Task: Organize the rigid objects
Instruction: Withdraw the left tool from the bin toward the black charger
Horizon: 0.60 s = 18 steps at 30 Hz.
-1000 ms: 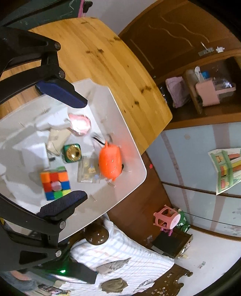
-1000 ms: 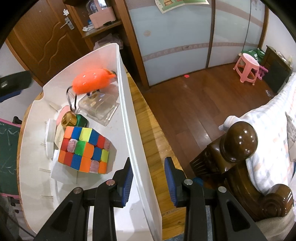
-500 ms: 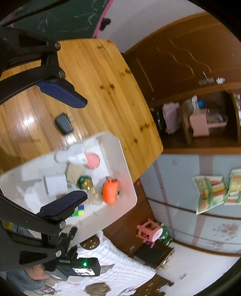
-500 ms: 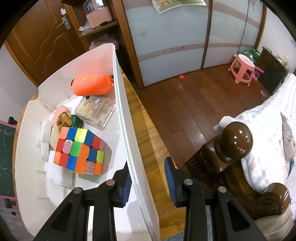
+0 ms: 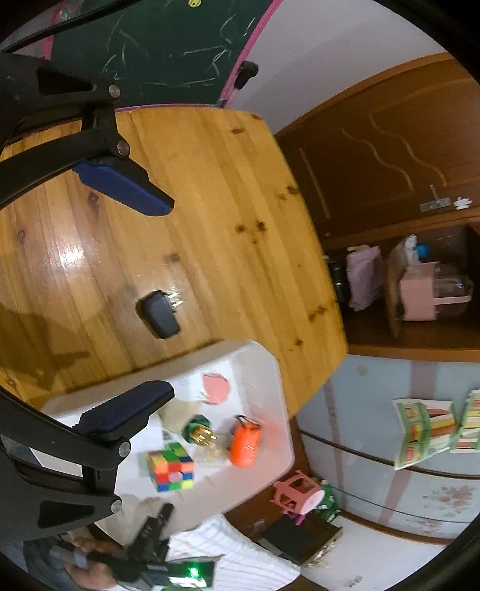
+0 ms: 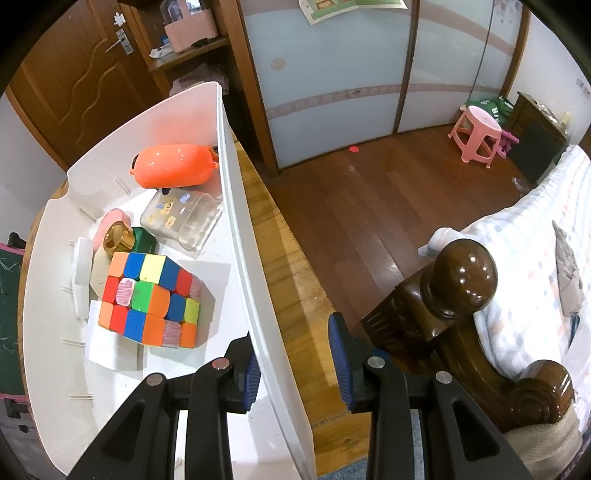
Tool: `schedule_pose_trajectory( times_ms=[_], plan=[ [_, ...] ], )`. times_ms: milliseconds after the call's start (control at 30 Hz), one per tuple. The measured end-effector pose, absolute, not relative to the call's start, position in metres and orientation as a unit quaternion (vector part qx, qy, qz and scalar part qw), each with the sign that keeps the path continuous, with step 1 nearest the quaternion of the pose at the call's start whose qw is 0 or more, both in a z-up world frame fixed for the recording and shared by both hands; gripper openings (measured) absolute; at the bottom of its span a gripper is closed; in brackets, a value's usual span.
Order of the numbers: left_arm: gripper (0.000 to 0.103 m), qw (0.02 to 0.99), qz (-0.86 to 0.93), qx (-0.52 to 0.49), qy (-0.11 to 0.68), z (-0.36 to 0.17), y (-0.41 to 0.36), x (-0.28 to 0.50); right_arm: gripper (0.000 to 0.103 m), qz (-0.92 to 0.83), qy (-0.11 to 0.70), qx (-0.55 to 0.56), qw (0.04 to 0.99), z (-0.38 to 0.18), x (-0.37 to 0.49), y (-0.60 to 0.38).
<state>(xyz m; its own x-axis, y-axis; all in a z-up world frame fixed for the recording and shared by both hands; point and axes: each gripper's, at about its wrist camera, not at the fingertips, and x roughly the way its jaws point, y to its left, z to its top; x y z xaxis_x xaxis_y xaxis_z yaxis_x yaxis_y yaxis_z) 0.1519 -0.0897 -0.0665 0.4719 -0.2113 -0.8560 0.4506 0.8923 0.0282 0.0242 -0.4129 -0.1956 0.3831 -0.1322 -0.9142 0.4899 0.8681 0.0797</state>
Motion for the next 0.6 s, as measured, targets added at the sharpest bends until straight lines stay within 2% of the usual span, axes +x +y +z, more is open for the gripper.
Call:
schedule_pose_trajectory(
  times_ms=[167, 600],
  plan=[
    [0.092, 0.834, -0.172, 0.125, 0.51, -0.108, -0.088, 0.165, 0.034, -0.195, 0.523, 0.171, 0.812, -0.196, 0.024, -0.413],
    [0.092, 0.803, -0.108, -0.01, 0.585, -0.194, -0.089, 0.211, 0.034, -0.195, 0.525, 0.173, 0.81, -0.196, 0.023, -0.413]
  ],
)
